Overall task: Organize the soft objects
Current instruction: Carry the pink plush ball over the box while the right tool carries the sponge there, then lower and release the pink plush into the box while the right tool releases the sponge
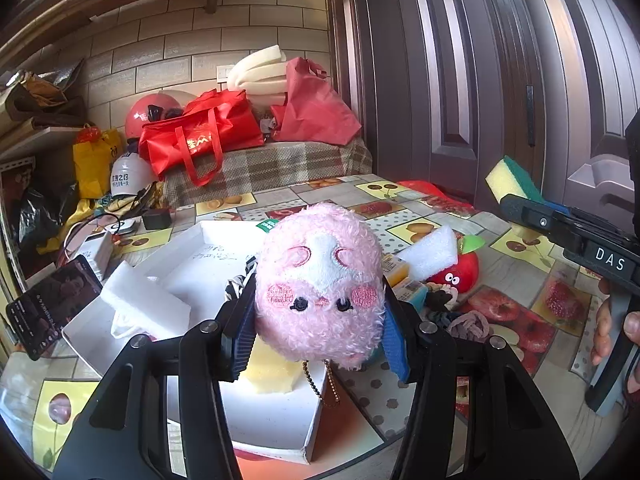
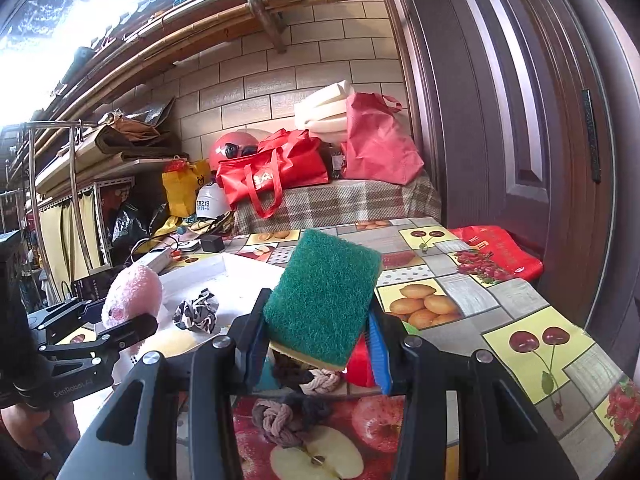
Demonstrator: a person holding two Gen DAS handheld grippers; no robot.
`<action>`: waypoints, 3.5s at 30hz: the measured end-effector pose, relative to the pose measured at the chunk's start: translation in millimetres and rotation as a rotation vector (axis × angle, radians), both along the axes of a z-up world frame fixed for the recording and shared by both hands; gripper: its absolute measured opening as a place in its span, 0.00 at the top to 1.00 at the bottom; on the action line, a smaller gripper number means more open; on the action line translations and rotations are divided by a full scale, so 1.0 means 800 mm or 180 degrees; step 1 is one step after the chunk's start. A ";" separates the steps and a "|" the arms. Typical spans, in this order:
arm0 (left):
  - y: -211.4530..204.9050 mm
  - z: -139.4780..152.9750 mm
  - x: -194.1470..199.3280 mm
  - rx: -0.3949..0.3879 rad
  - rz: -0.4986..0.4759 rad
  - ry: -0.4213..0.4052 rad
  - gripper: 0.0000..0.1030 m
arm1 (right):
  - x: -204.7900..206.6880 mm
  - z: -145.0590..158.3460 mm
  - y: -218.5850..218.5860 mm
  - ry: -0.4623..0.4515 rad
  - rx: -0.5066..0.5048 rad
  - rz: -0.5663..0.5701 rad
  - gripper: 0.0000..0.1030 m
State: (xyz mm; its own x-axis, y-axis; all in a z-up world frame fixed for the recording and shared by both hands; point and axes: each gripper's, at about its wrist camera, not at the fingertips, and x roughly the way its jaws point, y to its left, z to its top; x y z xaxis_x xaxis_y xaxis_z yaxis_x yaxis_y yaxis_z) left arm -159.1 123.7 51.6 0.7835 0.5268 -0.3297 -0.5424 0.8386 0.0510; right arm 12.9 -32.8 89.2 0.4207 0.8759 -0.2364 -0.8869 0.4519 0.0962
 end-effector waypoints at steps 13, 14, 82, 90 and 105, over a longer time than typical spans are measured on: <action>0.039 0.001 -0.027 0.0023 0.0293 -0.0094 0.48 | -0.030 -0.001 0.026 -0.0036 -0.0079 0.0197 0.58; 0.044 0.001 -0.031 0.0002 0.0330 -0.0107 0.48 | -0.031 -0.002 0.029 -0.0034 -0.0092 0.0213 0.58; 0.207 -0.010 -0.025 -0.0313 0.1126 0.0112 0.13 | -0.058 -0.029 0.248 0.0273 -0.0728 0.0420 0.31; 0.208 -0.010 -0.036 -0.0338 0.1234 -0.0011 0.02 | -0.056 -0.028 0.243 0.0290 -0.0648 0.0381 0.16; 0.186 -0.003 -0.053 -0.0058 0.1418 -0.0245 0.00 | -0.075 -0.018 0.228 -0.0003 -0.0404 0.0325 0.00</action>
